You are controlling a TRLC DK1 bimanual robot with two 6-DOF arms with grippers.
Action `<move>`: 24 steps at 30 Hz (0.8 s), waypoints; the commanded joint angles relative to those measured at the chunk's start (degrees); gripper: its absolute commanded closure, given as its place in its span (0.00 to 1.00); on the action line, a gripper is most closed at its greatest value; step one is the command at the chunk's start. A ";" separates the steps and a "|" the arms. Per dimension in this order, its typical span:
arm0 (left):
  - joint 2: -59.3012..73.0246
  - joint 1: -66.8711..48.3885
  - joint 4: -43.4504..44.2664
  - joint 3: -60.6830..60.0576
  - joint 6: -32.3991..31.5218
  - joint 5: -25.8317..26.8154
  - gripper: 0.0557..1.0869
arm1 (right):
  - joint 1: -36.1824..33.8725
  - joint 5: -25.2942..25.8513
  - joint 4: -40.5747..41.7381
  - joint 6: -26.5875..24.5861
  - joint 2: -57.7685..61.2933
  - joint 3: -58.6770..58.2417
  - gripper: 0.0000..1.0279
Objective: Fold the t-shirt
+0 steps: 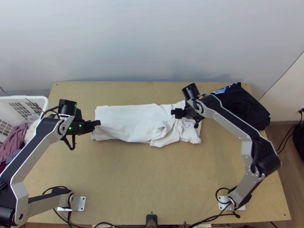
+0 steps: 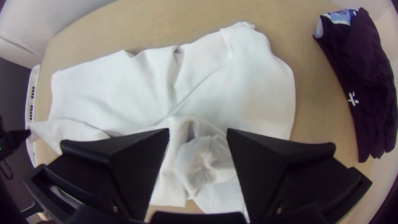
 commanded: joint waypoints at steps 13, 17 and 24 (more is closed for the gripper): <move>1.77 0.64 1.63 -1.39 0.00 -0.06 0.96 | 5.54 -13.01 -3.41 4.87 -20.58 -20.31 0.15; 1.77 0.55 1.72 -2.01 0.09 -0.06 0.96 | 7.91 -13.10 1.16 5.40 -16.53 -22.50 0.16; 1.77 0.29 1.81 -2.01 -0.09 -0.06 0.96 | 7.83 -13.10 6.34 4.79 -6.51 -19.87 0.16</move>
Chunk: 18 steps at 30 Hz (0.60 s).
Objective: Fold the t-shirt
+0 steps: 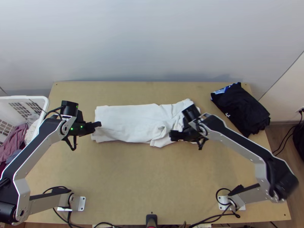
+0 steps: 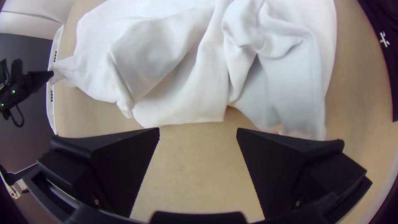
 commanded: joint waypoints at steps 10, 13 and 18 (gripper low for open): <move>-0.31 0.14 0.04 -0.57 0.02 0.01 0.96 | 0.30 -0.01 9.52 -0.77 10.18 0.81 0.49; -0.57 0.14 0.04 -0.65 0.02 0.01 0.96 | 0.13 1.14 9.70 -2.26 8.86 1.08 0.82; -1.36 0.22 -0.40 -0.65 0.11 0.01 0.96 | -1.37 1.58 7.24 -3.14 5.26 0.11 0.97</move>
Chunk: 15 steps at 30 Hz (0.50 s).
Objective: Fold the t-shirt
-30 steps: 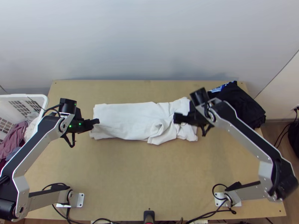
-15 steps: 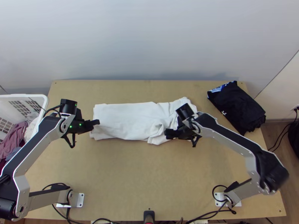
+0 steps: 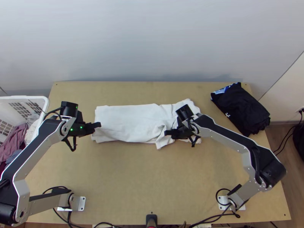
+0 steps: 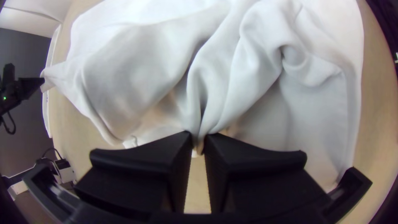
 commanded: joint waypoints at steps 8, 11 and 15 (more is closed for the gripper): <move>-7.43 0.27 -6.51 0.82 0.11 1.04 0.96 | -2.86 -3.19 -18.23 -5.08 -11.35 -2.10 0.97; -12.09 0.27 -13.19 0.46 2.66 4.82 0.96 | -3.39 -4.86 -21.83 -5.87 -17.33 -3.95 0.97; -17.54 0.09 -22.16 0.11 5.21 8.95 0.96 | -3.39 -7.50 -25.87 -6.05 -24.10 -5.62 0.97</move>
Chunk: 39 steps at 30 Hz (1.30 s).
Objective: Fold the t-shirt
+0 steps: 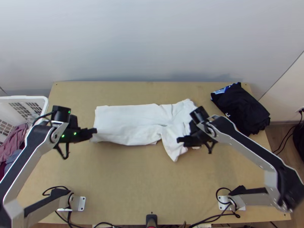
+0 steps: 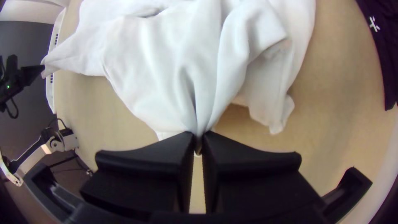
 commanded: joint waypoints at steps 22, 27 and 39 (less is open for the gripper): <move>-17.23 9.48 -25.60 -4.43 9.94 11.56 0.96 | -6.44 -17.67 -25.47 -6.40 -20.59 -3.02 0.97; -10.82 15.36 -21.29 -3.55 9.50 11.65 0.96 | -18.57 -18.63 -22.56 -10.62 -14.17 -0.03 0.97; 8.34 12.90 -5.56 5.23 -1.66 11.12 0.96 | -24.54 -18.99 -13.86 -7.02 13.86 25.72 0.97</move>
